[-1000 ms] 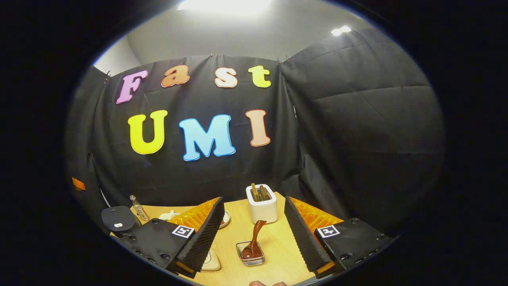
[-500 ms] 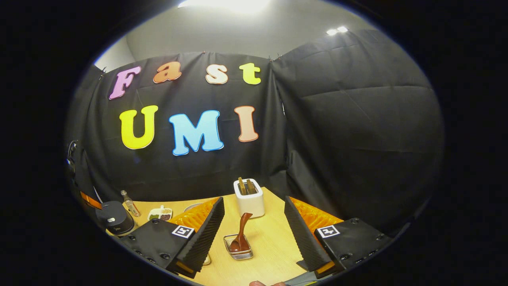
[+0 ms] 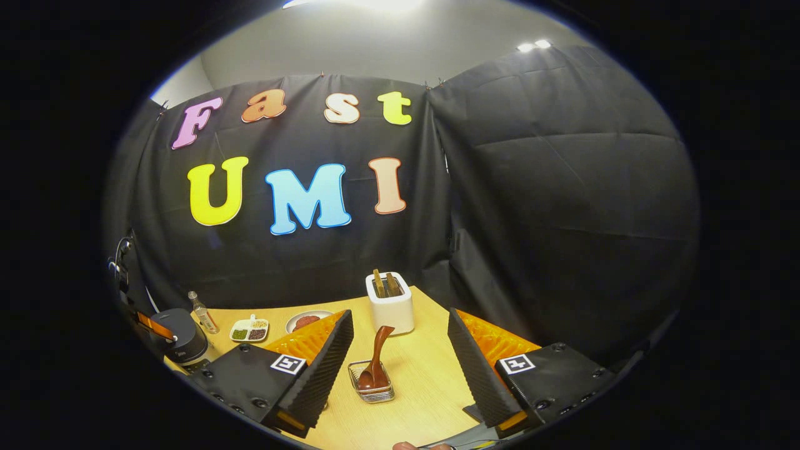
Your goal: Close the left gripper, press the button to open the rice cooker; take a wooden spoon from the chopstick holder with the right hand, scoop a spoonful of rice and pour it into the rice cooker, then put the wooden spoon back into the chopstick holder.
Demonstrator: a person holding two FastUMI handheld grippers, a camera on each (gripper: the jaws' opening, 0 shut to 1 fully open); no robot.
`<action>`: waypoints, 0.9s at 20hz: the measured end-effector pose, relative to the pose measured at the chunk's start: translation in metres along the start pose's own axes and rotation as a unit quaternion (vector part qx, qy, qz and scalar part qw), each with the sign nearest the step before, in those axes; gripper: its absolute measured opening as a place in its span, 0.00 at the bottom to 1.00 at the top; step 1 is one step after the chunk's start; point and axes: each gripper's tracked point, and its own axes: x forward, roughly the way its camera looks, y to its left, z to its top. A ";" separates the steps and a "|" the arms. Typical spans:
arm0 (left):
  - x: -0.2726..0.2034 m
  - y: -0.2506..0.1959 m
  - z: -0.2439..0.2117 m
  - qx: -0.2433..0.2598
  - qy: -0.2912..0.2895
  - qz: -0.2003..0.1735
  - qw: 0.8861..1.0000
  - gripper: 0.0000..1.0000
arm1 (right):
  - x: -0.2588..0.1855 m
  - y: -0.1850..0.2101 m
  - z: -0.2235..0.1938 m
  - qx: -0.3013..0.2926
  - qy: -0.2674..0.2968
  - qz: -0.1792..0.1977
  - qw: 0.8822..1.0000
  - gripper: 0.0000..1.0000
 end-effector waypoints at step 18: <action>-0.022 0.002 0.005 -0.077 -0.113 0.000 0.991 0.01 | -0.007 0.004 -0.014 -0.003 0.020 0.019 1.000 0.94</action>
